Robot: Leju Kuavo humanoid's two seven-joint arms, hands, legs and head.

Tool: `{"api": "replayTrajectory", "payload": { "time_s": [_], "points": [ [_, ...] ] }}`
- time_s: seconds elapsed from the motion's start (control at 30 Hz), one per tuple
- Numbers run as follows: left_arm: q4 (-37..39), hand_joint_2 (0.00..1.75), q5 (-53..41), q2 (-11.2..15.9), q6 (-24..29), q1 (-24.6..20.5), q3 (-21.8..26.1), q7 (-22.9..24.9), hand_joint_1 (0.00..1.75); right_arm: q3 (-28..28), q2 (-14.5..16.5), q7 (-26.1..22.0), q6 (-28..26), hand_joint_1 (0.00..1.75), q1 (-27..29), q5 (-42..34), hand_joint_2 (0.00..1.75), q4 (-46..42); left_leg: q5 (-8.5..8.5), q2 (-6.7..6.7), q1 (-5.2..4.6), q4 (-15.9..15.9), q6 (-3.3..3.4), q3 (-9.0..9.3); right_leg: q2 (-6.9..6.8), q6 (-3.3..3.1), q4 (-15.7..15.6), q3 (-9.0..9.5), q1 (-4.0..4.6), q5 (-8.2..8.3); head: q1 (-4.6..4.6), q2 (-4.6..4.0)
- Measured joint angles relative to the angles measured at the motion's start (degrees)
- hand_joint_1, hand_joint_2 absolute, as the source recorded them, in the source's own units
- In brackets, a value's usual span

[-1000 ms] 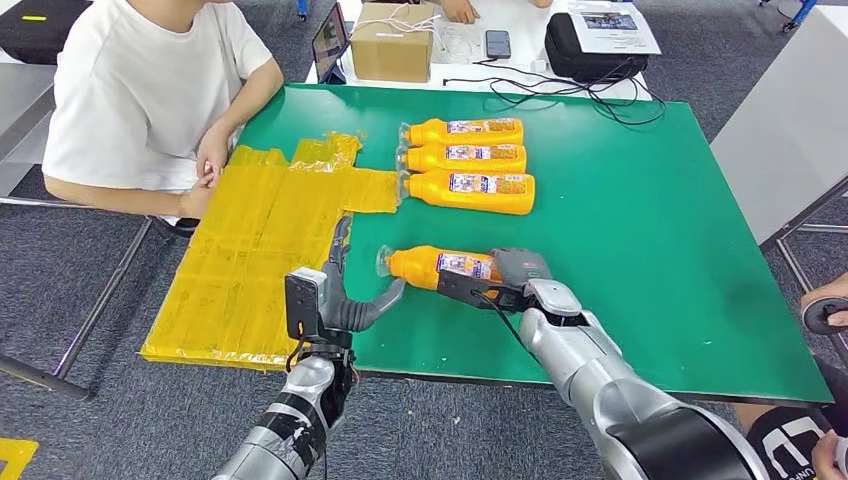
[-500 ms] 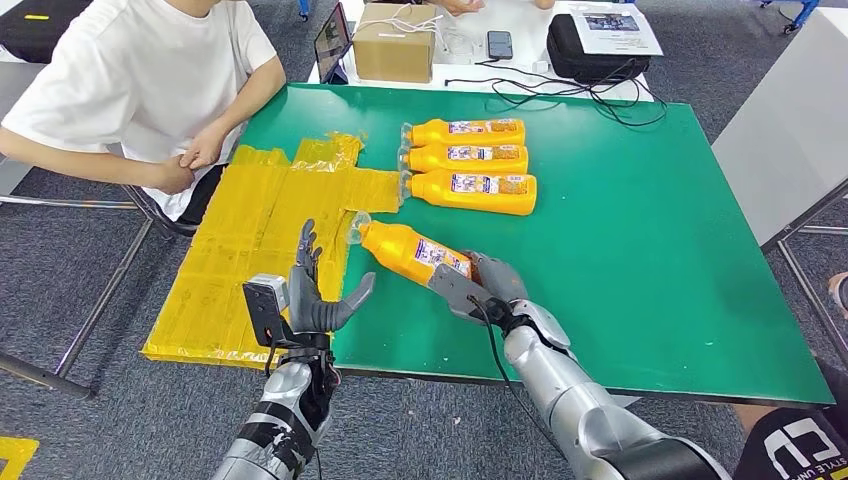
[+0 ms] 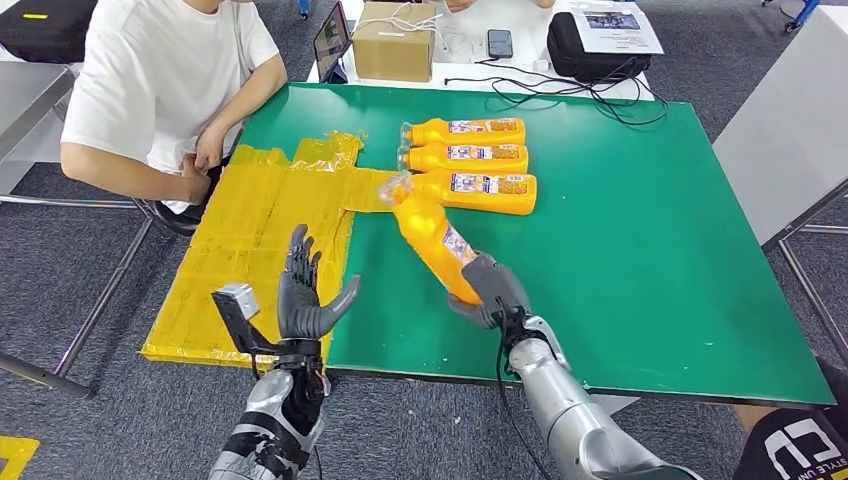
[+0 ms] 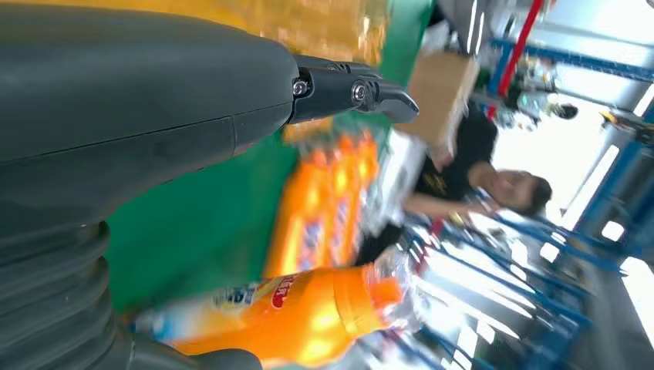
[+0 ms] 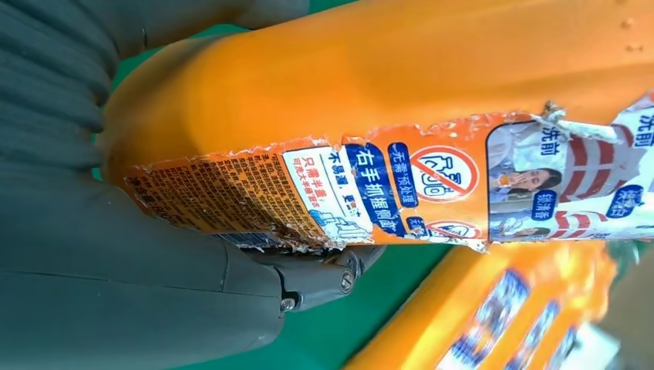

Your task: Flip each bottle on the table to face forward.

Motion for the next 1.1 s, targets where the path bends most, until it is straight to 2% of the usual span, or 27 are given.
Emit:
{"api": "replayTrajectory", "payload": {
  "time_s": [0.07, 0.17, 0.23, 0.37, 0.53, 0.83, 1.1],
  "points": [
    [-1.7, 1.75, 3.2, 0.4, -5.5, 1.1, 1.0, 2.1, 0.0, -1.2, 0.0, -1.7, 0.8, 1.75, 1.5, -3.9, 1.75, -1.7, -0.02, -0.01, 0.0, 0.0, 0.0, -0.01, -0.01, 0.0, 0.0, 0.0, -0.01, -0.01, 0.0, 0.0],
    [-2.0, 1.75, 4.4, 1.4, -15.7, 2.5, 1.3, 8.7, 0.0, -1.9, 0.2, -3.5, 3.1, 1.75, 4.1, -8.7, 1.75, -4.9, -0.03, -0.05, -0.01, 0.0, 0.0, -0.03, -0.05, 0.0, 0.0, -0.01, -0.01, -0.03, 0.01, 0.0],
    [-0.6, 1.75, -0.1, 2.2, -19.2, 3.3, 0.3, 8.5, 0.0, -1.8, 0.5, -4.3, 4.3, 1.75, 5.9, -11.2, 1.75, -7.4, -0.04, -0.04, -0.01, 0.0, 0.0, -0.04, -0.03, 0.0, 0.0, -0.02, -0.01, -0.03, 0.02, 0.0],
    [1.3, 1.75, -8.1, 3.2, -21.6, 5.0, -2.3, 2.7, 0.0, -0.5, 2.0, -5.1, 5.6, 1.75, 9.0, -14.5, 1.75, -12.9, -0.05, -0.02, -0.01, 0.0, 0.0, -0.05, -0.02, 0.0, 0.0, -0.07, 0.0, -0.03, 0.01, 0.0],
    [1.2, 1.75, -12.0, 3.7, -23.6, 6.0, -3.5, 0.0, 0.0, 3.6, 3.3, -3.9, 8.1, 1.75, 11.4, -17.2, 1.75, -19.4, -0.04, -0.02, 0.02, 0.0, -0.01, -0.05, -0.03, -0.01, 0.0, -0.09, 0.01, -0.04, 0.02, 0.0],
    [2.7, 1.75, -11.4, 3.7, -30.0, 4.9, -5.5, -0.5, 0.0, 12.6, 4.4, -5.5, 10.8, 1.75, 13.8, -15.2, 1.75, -21.8, -0.04, -0.02, 0.0, 0.0, -0.01, -0.07, -0.02, -0.01, 0.0, -0.09, 0.0, -0.03, 0.0, 0.0],
    [3.0, 1.75, -10.6, 3.7, -28.3, 4.9, -4.5, -1.4, 0.0, 17.2, 5.2, -5.2, 9.1, 1.75, 12.9, -10.3, 1.75, -20.9, -0.04, -0.02, 0.01, 0.0, -0.01, -0.07, -0.01, -0.01, 0.0, -0.11, 0.01, -0.03, 0.01, 0.0]
  ]
}}
